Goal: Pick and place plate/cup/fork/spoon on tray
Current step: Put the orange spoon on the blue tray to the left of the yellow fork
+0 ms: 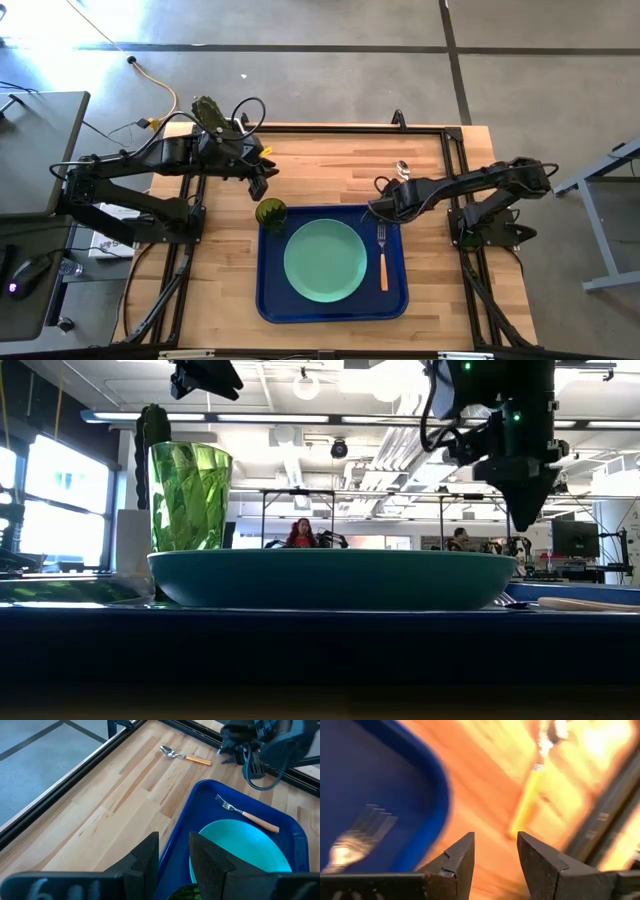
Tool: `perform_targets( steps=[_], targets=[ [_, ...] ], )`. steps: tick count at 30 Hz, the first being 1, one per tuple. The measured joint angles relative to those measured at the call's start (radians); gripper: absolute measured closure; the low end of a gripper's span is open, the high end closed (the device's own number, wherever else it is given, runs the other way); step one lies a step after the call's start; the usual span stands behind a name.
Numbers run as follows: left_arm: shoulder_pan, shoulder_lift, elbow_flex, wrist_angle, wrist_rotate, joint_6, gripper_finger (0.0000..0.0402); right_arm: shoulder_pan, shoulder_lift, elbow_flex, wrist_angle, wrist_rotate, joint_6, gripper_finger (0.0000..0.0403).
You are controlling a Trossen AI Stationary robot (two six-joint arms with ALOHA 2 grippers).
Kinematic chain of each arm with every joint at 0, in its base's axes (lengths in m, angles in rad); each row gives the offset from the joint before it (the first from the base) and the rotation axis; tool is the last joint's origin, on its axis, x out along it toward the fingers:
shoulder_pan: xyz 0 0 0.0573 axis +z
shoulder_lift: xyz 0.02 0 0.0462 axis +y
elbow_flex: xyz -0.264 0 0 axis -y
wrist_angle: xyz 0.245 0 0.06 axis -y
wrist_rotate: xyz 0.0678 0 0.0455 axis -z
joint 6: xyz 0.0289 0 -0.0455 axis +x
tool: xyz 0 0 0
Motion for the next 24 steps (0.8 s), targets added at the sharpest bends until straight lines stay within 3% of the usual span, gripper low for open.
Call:
perform_targets(
  steps=[5,16,24],
  targets=[
    [0.0,0.0,0.0,-0.001,0.0,0.0,0.0304,-0.062,-0.061,-0.064,0.018,0.003,-0.051,0.0263],
    [0.0,0.0,0.0,0.0,0.0,0.0,0.0304,-0.194,-0.36,-0.322,0.108,-0.028,-0.028,0.0263],
    [0.0,0.0,0.0,0.0,0.0,0.0,0.0304,-0.322,-0.507,-0.393,0.257,-0.077,-0.116,0.0263]
  ],
)
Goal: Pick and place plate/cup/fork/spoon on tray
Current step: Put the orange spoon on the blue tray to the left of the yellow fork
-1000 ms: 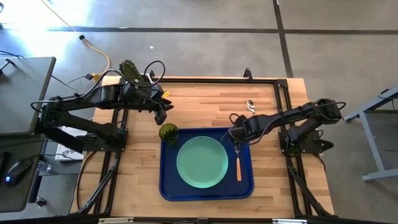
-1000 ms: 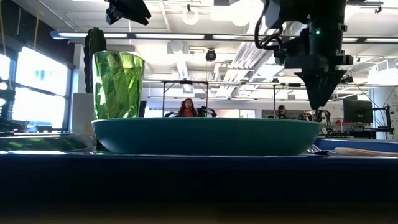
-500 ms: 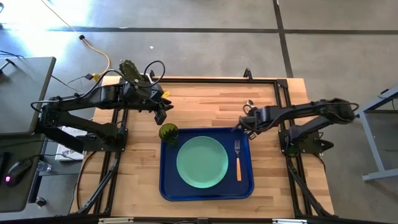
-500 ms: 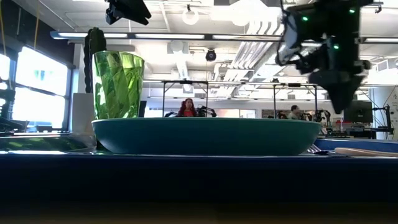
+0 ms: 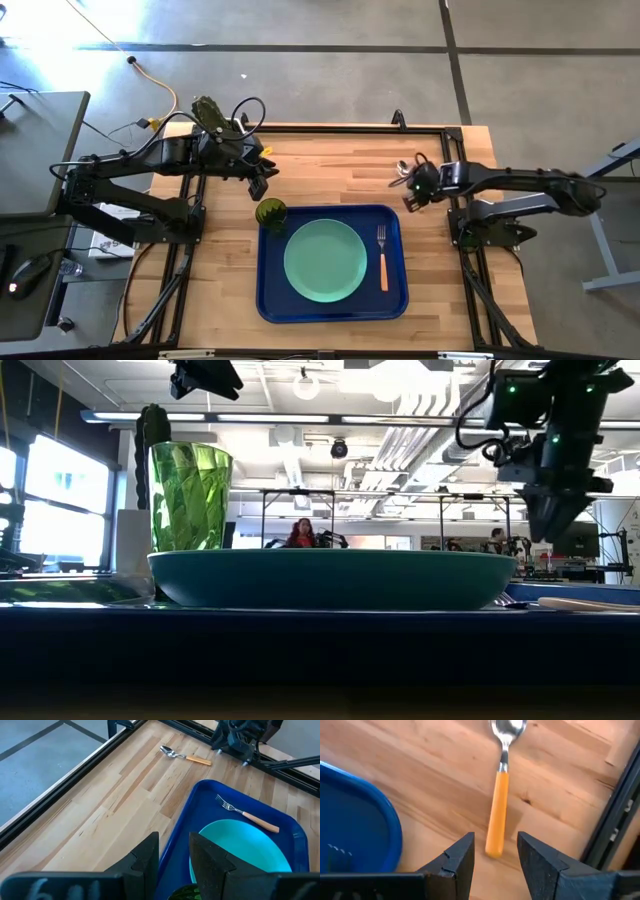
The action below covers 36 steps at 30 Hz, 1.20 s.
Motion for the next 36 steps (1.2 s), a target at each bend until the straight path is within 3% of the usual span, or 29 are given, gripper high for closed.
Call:
perform_targets(
  steps=[11,36],
  targets=[
    [0.0,0.0,0.0,0.0,0.0,0.0,0.0304,-0.184,0.052,0.001,0.095,-0.079,-0.177,0.0237],
    [0.0,0.0,0.0,-0.001,0.0,0.0,0.0304,-0.353,0.404,0.001,0.245,-0.188,-0.359,0.0229]
  ],
)
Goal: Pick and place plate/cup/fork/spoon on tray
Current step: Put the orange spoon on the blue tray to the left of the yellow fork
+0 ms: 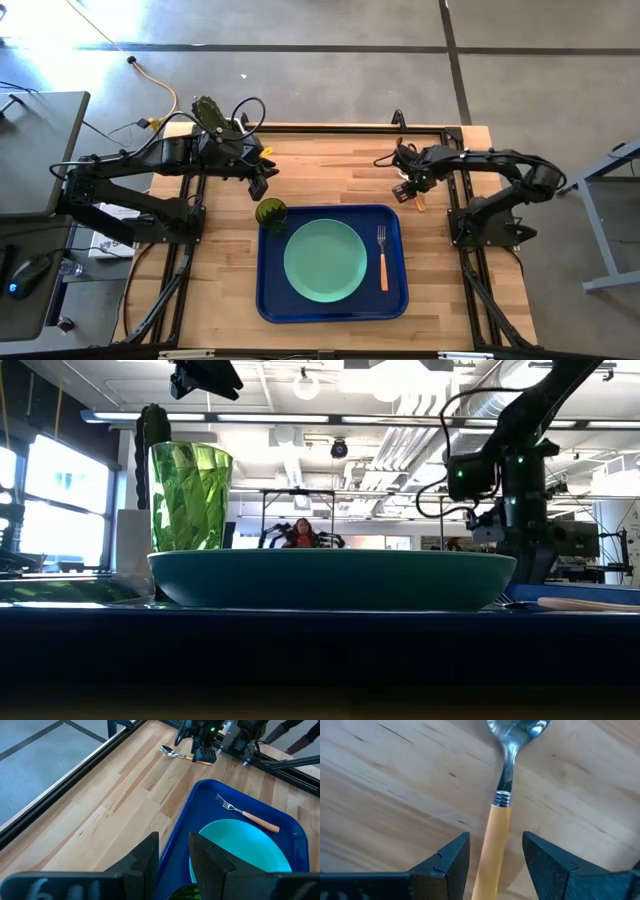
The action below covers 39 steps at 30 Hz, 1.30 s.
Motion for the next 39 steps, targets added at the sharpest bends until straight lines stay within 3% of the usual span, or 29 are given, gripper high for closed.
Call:
perform_targets(
  steps=[10,29,39],
  targets=[
    [0.0,0.0,0.0,0.0,0.0,0.0,0.0304,-0.044,0.066,0.005,0.027,-0.055,-0.027,0.0233],
    [0.0,0.0,0.0,0.0,0.0,0.001,0.0304,-0.044,0.069,0.003,0.029,-0.074,0.036,0.0369],
    [0.0,0.0,0.0,0.0,0.0,0.001,0.0304,-0.043,0.023,-0.003,0.027,-0.071,0.104,0.0375]
  ],
)
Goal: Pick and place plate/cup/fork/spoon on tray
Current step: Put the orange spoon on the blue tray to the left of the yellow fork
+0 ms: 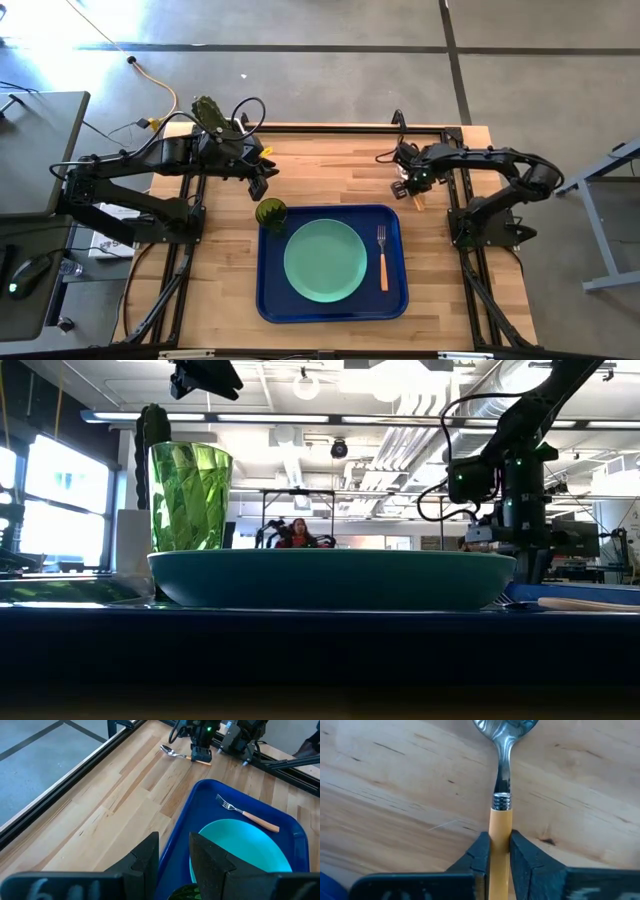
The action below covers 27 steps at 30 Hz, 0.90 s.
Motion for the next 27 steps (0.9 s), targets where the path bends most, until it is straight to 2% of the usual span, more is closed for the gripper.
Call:
perform_targets(
  steps=[11,27],
  targets=[
    [0.0,0.0,0.0,0.0,0.0,0.0,0.0304,0.031,-0.055,0.0,-0.006,-0.029,0.064,0.0375],
    [0.0,0.0,0.0,0.0,0.0,0.0,0.0304,0.226,-0.256,0.003,-0.006,-0.028,0.313,0.0375]
  ],
)
